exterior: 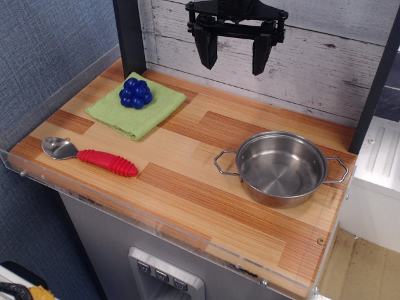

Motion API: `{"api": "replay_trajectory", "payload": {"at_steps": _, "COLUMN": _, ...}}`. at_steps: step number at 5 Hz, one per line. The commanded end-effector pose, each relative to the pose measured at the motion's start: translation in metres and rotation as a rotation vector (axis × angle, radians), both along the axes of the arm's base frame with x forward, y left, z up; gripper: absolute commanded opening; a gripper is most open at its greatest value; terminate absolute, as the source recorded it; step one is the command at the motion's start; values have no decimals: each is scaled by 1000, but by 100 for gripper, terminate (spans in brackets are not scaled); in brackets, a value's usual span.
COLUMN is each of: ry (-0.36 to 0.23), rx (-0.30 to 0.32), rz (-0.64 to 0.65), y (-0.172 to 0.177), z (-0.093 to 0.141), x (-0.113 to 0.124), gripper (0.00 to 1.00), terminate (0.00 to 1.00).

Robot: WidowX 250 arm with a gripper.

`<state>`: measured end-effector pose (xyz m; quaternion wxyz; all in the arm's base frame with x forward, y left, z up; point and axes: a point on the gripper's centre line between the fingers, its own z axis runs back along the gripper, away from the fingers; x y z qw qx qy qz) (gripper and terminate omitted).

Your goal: Puts the spoon underneath the pot.

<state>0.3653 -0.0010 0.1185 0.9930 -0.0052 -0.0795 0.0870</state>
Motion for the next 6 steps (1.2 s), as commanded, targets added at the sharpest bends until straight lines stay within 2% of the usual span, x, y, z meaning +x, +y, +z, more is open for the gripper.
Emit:
{"api": "replay_trajectory", "payload": {"at_steps": 1, "ry": 0, "rx": 0, "rz": 0, "y": 0, "z": 0, "x": 0, "gripper": 100, "terminate": 0}}
{"api": "replay_trajectory", "payload": {"at_steps": 2, "ry": 5, "rx": -21, "rz": 197, "y": 9, "z": 0, "x": -16, "gripper": 100, "terminate": 0}}
{"api": "replay_trajectory", "payload": {"at_steps": 3, "ry": 59, "rx": -26, "rz": 347, "y": 18, "z": -2, "x": -35, "gripper": 100, "terminate": 0}}
{"api": "replay_trajectory", "payload": {"at_steps": 4, "ry": 103, "rx": -5, "rz": 482, "y": 39, "z": -6, "x": -59, "gripper": 100, "terminate": 0}}
{"api": "replay_trajectory", "payload": {"at_steps": 5, "ry": 130, "rx": 7, "rz": 717, "y": 63, "z": -15, "x": -83, "gripper": 100, "terminate": 0}}
{"api": "replay_trajectory", "payload": {"at_steps": 6, "ry": 100, "rx": 37, "rz": 942, "y": 79, "z": -22, "x": -107, "gripper": 100, "terminate": 0}}
